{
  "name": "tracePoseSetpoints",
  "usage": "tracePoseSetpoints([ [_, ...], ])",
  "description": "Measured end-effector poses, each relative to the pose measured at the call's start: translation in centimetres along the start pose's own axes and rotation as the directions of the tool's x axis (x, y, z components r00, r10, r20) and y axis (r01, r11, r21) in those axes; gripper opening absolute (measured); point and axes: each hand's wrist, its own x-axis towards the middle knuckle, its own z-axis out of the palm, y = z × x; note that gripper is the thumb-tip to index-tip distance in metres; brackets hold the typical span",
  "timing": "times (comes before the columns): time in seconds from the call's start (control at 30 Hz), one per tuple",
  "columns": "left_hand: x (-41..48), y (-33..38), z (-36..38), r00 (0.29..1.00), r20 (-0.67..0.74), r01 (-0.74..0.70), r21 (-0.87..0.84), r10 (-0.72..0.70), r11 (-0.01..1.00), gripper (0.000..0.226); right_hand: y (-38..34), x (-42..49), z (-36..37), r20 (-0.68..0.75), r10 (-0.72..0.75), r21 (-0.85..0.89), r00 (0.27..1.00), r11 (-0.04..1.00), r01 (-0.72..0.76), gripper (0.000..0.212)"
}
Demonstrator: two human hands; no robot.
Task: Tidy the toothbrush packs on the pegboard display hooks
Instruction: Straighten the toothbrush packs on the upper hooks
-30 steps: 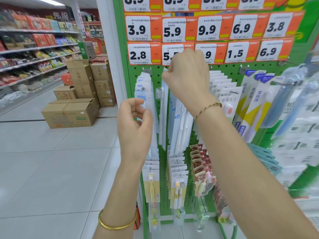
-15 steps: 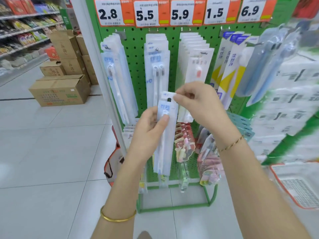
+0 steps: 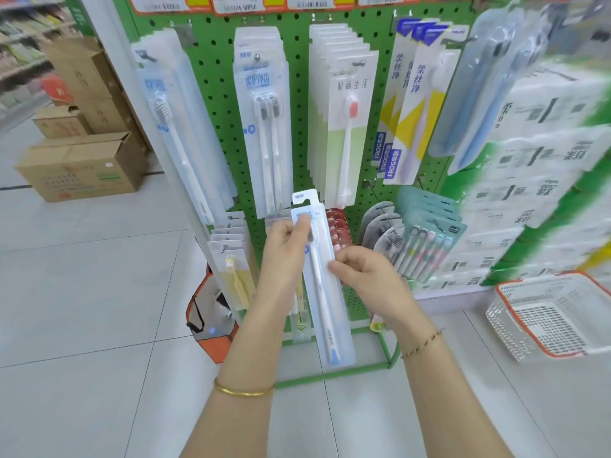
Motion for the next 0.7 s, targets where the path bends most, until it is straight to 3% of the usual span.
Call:
tracePoseSetpoints([
  [0.17, 1.1, -1.0, 0.1, 1.000, -0.013, 0.015, 0.103, -0.013, 0.995, 0.033, 1.4, -0.3, 0.4, 0.033, 0.009, 0.057, 0.999, 0.998, -0.011, 0.018],
  [0.47, 1.6, -1.9, -0.5, 0.979, 0.136, 0.143, 0.050, -0.149, 0.988, 0.028, 2.6, -1.1, 0.1, 0.034, 0.032, 0.111, 0.999, 0.993, -0.035, 0.018],
  [0.57, 1.2, -2.8, 0.0, 0.981, 0.133, 0.142, 0.016, -0.143, 0.990, 0.034, 2.7, -1.2, 0.0, -0.015, 0.035, 0.104, 0.999, 0.994, -0.034, 0.017],
  [0.67, 0.3, -3.5, 1.0, 0.970, 0.185, 0.156, 0.022, -0.158, 0.987, 0.057, 2.7, -1.1, -0.2, -0.064, 0.030, 0.087, 0.998, 0.996, -0.025, 0.021],
  [0.7, -0.1, -3.6, 1.3, 0.971, 0.193, 0.133, 0.047, -0.140, 0.990, 0.054, 2.7, -1.1, -0.3, -0.077, 0.026, 0.088, 0.997, 0.996, -0.019, 0.023],
])
